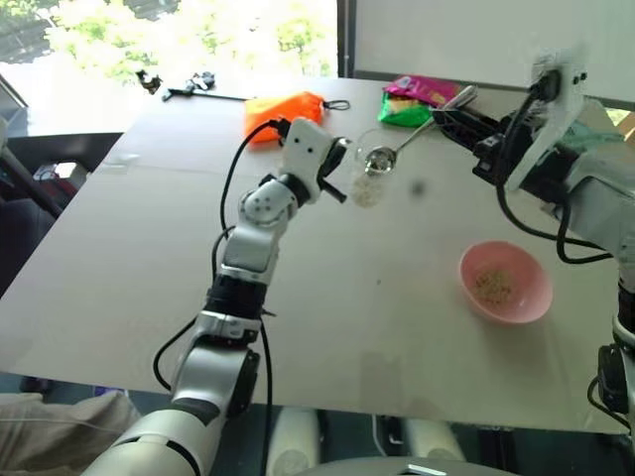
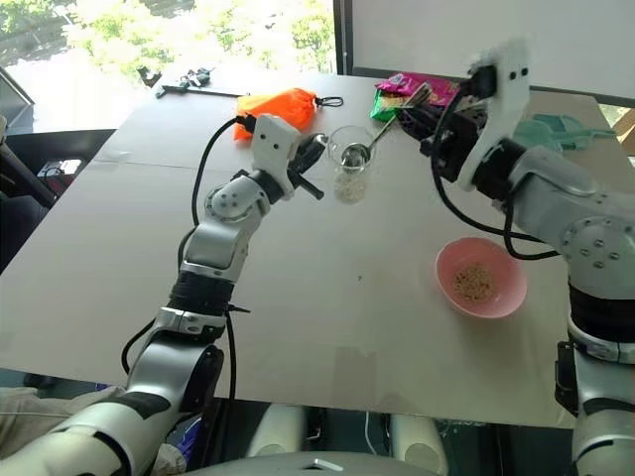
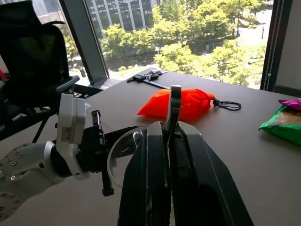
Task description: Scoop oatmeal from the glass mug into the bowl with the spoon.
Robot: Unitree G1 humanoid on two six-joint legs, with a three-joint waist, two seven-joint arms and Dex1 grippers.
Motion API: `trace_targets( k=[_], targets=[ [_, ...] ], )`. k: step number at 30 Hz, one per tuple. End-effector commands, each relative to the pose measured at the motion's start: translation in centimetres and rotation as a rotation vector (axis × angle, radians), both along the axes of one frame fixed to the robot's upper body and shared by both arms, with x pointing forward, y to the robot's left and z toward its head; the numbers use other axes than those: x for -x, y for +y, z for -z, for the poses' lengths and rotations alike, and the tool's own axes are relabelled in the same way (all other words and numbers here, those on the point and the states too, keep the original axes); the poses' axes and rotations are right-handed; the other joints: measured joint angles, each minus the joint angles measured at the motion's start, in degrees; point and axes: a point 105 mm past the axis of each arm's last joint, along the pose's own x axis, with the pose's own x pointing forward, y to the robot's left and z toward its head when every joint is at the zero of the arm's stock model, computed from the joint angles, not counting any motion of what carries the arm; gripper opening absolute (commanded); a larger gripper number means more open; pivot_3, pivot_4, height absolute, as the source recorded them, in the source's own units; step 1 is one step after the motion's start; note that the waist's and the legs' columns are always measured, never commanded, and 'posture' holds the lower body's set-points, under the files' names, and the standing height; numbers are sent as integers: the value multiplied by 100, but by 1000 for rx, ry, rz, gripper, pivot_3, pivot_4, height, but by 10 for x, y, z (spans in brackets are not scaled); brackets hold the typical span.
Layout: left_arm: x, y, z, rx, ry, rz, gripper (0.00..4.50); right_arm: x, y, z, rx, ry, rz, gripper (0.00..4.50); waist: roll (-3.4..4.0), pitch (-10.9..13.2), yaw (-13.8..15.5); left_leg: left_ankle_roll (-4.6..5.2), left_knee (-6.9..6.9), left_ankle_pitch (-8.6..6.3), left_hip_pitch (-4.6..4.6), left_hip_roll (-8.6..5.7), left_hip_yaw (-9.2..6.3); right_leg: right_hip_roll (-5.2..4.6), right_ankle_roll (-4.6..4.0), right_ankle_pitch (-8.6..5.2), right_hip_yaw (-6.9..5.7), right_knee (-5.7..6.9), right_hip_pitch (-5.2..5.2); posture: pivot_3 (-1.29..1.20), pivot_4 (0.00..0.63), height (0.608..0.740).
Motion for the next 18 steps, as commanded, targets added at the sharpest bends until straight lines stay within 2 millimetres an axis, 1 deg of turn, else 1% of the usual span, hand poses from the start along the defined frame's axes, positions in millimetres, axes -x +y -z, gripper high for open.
trace_targets(
  k=[1,7,9,13,18],
  targets=[
    [8,-8,-20,0,-108,1,57,2,13,-9,114,-159,-5,0,0,0,1,0,0,0,0,0,0,0,0,0,-1,0,0,0,150,740],
    [10,-12,-19,1,-123,-20,57,-4,26,7,293,-249,-38,0,0,0,13,-2,1,1,-2,0,1,0,0,0,-2,-2,0,0,150,740],
    [11,-12,-19,2,-127,-23,57,-5,29,12,306,-237,-60,0,0,0,14,-2,2,1,-2,0,1,0,0,0,-2,-2,0,0,150,740],
    [12,-14,-19,-6,-138,-24,57,-5,35,22,273,-164,-112,0,0,0,16,-3,3,2,-1,0,0,1,0,0,-2,1,0,0,150,740],
    [10,-12,-19,-3,-141,-36,57,-9,36,19,149,-52,-139,0,0,0,19,-3,5,2,-1,0,2,1,0,0,-3,2,0,0,150,740]
  ],
)
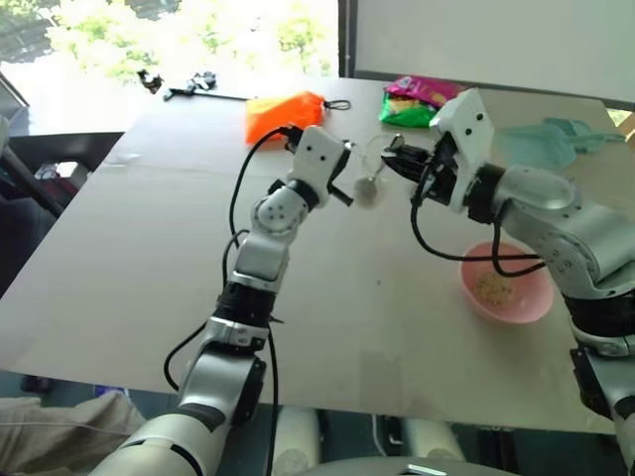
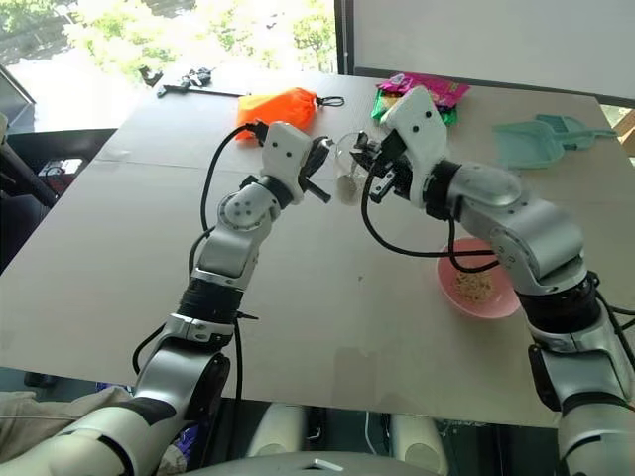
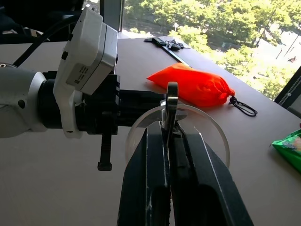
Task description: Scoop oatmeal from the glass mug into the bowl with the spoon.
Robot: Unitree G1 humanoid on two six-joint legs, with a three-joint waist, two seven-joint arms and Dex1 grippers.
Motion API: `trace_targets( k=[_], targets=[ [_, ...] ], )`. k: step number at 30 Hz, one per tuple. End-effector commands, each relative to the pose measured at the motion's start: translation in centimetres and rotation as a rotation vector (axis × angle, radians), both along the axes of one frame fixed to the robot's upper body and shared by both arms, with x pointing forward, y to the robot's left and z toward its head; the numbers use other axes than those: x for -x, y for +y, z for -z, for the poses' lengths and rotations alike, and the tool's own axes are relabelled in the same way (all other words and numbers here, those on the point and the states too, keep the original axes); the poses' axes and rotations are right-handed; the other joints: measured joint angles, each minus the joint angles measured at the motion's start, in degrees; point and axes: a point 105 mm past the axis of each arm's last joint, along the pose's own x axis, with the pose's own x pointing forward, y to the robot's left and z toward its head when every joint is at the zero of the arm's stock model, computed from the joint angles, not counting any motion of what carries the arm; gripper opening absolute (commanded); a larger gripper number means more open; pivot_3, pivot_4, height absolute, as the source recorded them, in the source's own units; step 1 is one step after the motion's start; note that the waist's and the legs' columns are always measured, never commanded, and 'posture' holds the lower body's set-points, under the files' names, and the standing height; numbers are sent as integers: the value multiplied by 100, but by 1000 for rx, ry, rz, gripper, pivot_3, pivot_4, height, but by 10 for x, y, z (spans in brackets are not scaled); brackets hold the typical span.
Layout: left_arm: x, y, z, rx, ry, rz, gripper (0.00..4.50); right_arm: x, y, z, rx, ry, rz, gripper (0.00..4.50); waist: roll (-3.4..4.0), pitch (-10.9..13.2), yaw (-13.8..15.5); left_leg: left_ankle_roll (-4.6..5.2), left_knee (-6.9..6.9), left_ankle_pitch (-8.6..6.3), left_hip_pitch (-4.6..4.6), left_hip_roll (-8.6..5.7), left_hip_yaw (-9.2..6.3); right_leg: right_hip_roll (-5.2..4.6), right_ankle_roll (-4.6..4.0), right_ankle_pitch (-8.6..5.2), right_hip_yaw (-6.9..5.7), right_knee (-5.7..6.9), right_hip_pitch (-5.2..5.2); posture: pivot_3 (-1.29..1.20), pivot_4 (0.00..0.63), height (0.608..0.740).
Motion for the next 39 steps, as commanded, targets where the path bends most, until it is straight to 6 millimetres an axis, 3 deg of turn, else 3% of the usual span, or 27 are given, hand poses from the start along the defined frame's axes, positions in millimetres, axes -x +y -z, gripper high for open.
trace_targets(
  k=[1,9,17,26,34,39],
  targets=[
    [8,-4,-25,27,-106,16,57,2,-4,-19,-78,7,-12,0,0,0,7,0,1,0,0,0,-1,0,0,0,0,0,0,0,150,740],
    [7,-4,-25,30,-110,15,57,1,-8,-29,-233,142,-10,0,0,0,55,0,1,0,0,0,0,0,0,0,-1,2,0,0,150,740],
    [5,-8,-19,38,-90,19,57,-9,-37,-50,-442,272,66,0,0,0,71,0,1,0,-1,0,1,-1,0,0,-1,2,0,0,150,740],
    [1,-45,-17,53,-57,95,57,-11,-89,-56,-566,389,166,0,0,0,83,1,1,-1,-4,-1,0,-2,0,0,-3,0,0,0,150,740],
    [-1,-74,-24,73,-66,165,57,-8,-106,-51,-673,490,197,0,2,0,58,7,-2,-4,0,-1,0,-1,0,0,0,2,0,0,150,740],
    [-1,-80,-18,63,-58,186,57,-8,-116,-55,-765,527,228,0,2,0,68,4,-4,-3,-3,-1,1,-1,0,0,1,-1,0,0,150,740]
  ],
)
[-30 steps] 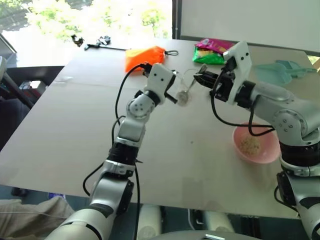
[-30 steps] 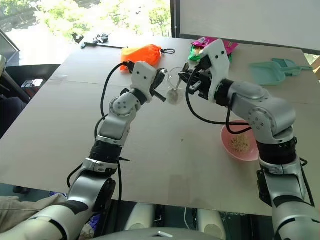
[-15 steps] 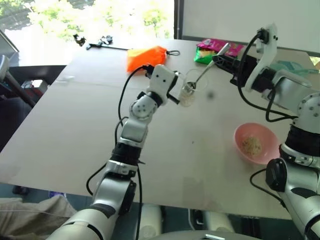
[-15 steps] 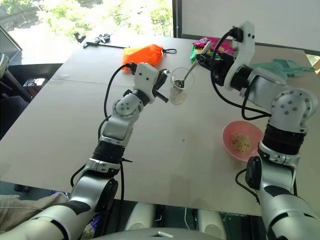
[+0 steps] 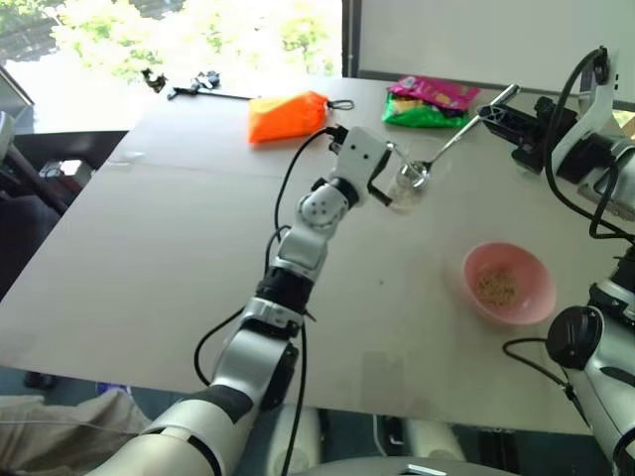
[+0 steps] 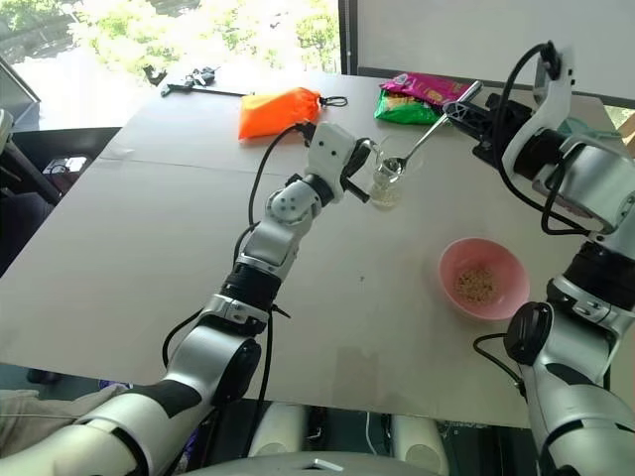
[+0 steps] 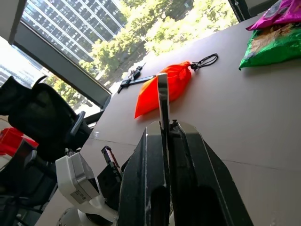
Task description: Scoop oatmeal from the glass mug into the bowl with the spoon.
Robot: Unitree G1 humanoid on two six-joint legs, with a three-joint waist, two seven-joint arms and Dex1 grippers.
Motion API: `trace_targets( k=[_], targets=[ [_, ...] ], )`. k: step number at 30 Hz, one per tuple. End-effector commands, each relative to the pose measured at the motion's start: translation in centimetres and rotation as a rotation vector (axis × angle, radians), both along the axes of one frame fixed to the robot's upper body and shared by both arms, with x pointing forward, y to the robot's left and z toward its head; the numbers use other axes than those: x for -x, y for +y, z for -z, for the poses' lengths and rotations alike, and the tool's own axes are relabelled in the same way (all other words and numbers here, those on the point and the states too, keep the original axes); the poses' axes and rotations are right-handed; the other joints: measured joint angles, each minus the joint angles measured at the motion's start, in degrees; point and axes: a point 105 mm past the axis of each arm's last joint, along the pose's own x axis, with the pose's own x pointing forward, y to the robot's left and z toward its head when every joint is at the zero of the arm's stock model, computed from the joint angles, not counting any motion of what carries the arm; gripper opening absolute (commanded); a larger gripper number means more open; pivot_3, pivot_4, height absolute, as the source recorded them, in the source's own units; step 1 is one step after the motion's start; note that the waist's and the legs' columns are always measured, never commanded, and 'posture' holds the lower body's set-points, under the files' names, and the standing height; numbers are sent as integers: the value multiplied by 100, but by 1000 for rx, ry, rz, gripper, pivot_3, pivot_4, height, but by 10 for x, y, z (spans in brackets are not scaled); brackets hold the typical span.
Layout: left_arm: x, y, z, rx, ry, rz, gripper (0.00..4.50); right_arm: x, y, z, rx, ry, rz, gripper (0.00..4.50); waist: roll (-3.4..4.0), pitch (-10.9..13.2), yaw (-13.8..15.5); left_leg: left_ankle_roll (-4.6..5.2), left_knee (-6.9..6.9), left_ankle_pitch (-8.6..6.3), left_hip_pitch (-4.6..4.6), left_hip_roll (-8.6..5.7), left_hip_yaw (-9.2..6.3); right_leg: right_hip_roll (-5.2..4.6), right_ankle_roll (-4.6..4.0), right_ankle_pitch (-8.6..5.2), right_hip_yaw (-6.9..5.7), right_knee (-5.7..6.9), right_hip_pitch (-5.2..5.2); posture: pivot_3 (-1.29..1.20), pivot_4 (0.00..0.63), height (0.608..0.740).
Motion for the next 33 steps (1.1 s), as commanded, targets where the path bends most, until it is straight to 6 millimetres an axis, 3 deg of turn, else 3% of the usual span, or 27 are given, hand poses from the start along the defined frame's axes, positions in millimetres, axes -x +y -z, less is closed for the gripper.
trace_targets(
  k=[1,10,12,15,18,23,26,29,33],
  targets=[
    [9,-17,-24,13,-94,62,57,9,-6,-19,-79,-47,1,0,0,0,2,0,0,0,0,0,0,0,0,0,0,0,0,0,150,740],
    [11,-27,-20,-3,-96,96,57,18,-19,-20,-153,3,50,0,1,0,6,3,0,-2,-2,-1,-2,0,1,0,1,-3,1,0,150,740],
    [12,-27,-20,-4,-96,99,57,19,-19,-17,-84,-6,62,0,2,-1,-2,4,0,-2,-2,0,-3,0,1,0,1,-2,1,0,150,740],
    [12,-28,-20,-6,-99,100,57,21,-9,-12,189,-103,99,0,10,1,-4,7,-2,-4,-2,0,-2,1,1,0,3,-4,0,0,150,740],
    [13,-29,-21,-9,-106,99,57,18,4,-13,320,-203,100,0,11,-1,-22,18,-2,-11,0,0,-6,4,1,0,4,-4,0,0,150,740],
    [13,-29,-24,-4,-114,94,57,19,42,-7,654,-445,27,0,12,-1,-4,19,-2,-11,-1,0,-7,5,1,-1,3,-4,-1,0,150,740],
    [13,-28,-25,-1,-118,90,57,20,59,7,821,-557,-53,0,13,-1,3,17,-1,-10,-3,-1,-5,4,2,-1,3,-9,-3,0,150,740],
    [14,-27,-25,2,-120,86,57,22,68,22,860,-580,-132,0,12,-1,16,12,0,-7,-3,-1,-7,4,2,-1,1,-8,-2,0,150,740],
    [14,-26,-26,6,-122,80,57,23,73,27,733,-507,-183,0,12,-1,15,-3,1,1,-1,-1,-4,4,1,-1,2,-6,-1,0,150,740]
  ],
)
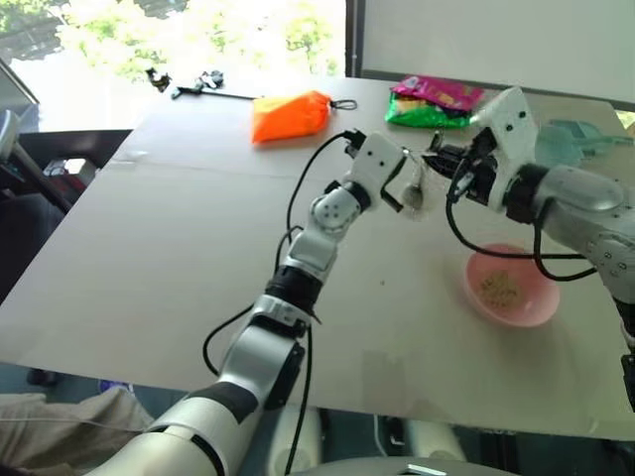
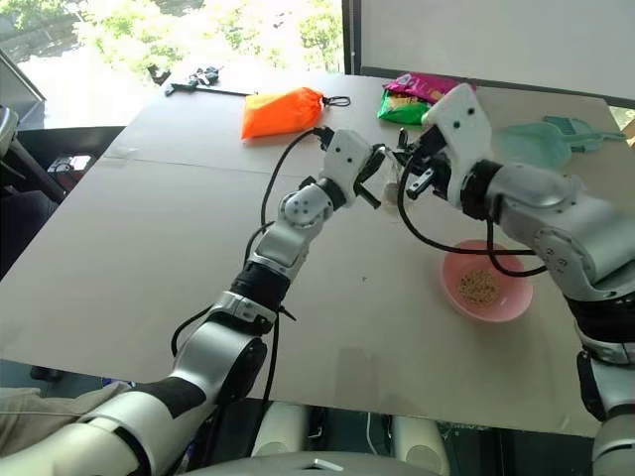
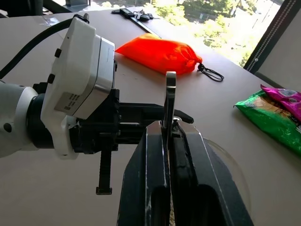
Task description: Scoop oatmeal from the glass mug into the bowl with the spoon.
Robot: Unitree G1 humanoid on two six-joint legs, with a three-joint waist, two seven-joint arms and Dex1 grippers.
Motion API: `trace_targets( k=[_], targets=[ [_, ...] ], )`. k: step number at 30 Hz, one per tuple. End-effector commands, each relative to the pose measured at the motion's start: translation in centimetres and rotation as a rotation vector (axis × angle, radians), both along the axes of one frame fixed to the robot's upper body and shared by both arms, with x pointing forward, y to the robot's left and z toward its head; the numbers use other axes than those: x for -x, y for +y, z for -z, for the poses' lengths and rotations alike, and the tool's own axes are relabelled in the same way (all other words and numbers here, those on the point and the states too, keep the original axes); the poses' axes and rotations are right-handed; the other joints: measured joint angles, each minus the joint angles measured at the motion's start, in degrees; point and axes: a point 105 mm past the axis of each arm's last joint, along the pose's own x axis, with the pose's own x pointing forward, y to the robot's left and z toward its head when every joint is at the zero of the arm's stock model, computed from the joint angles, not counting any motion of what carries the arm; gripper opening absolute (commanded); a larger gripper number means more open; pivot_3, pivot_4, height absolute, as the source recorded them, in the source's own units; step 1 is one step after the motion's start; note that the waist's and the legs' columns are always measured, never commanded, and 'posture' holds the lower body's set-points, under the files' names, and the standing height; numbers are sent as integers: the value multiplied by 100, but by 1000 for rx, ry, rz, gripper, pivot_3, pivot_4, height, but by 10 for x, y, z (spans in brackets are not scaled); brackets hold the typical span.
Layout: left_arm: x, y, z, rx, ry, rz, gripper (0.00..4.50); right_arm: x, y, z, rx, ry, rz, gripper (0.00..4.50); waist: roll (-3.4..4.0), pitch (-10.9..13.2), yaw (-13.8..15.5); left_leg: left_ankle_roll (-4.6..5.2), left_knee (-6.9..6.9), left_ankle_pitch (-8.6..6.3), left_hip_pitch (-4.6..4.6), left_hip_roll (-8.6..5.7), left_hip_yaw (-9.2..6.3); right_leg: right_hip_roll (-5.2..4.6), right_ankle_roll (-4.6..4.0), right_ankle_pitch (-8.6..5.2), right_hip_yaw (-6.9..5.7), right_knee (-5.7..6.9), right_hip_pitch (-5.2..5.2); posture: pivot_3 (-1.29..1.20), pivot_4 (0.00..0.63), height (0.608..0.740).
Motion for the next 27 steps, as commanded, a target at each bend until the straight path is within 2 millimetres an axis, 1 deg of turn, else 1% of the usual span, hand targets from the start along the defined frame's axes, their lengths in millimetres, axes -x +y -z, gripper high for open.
trace_targets(
  k=[1,3,7,13,19,27],
  targets=[
    [10,-8,-30,44,-104,32,57,6,3,-12,-108,32,-38,0,0,0,0,-1,0,0,0,0,-1,0,0,0,0,1,0,0,150,740],
    [9,-7,-30,44,-103,29,57,3,-2,-19,-159,52,-21,0,0,0,1,-1,0,1,0,0,-1,0,0,0,-1,2,0,0,150,740],
    [9,-5,-28,45,-99,22,57,-5,-18,-38,-355,141,35,0,0,0,1,-1,2,1,0,0,2,0,0,0,0,4,0,0,150,740],
    [7,-2,-26,45,-93,11,57,-13,-41,-55,-523,198,120,0,0,0,0,-1,1,0,0,1,1,-1,-1,0,-1,4,1,0,150,740],
    [6,-2,-25,41,-87,6,57,-15,-53,-63,-643,241,165,0,1,0,-2,-1,1,0,0,1,2,-2,0,0,0,5,0,0,150,740],
    [6,-4,-24,39,-77,13,57,-15,-61,-64,-826,338,185,0,1,-1,-5,-1,1,0,0,1,2,-2,0,0,0,6,0,0,150,740]
  ],
)
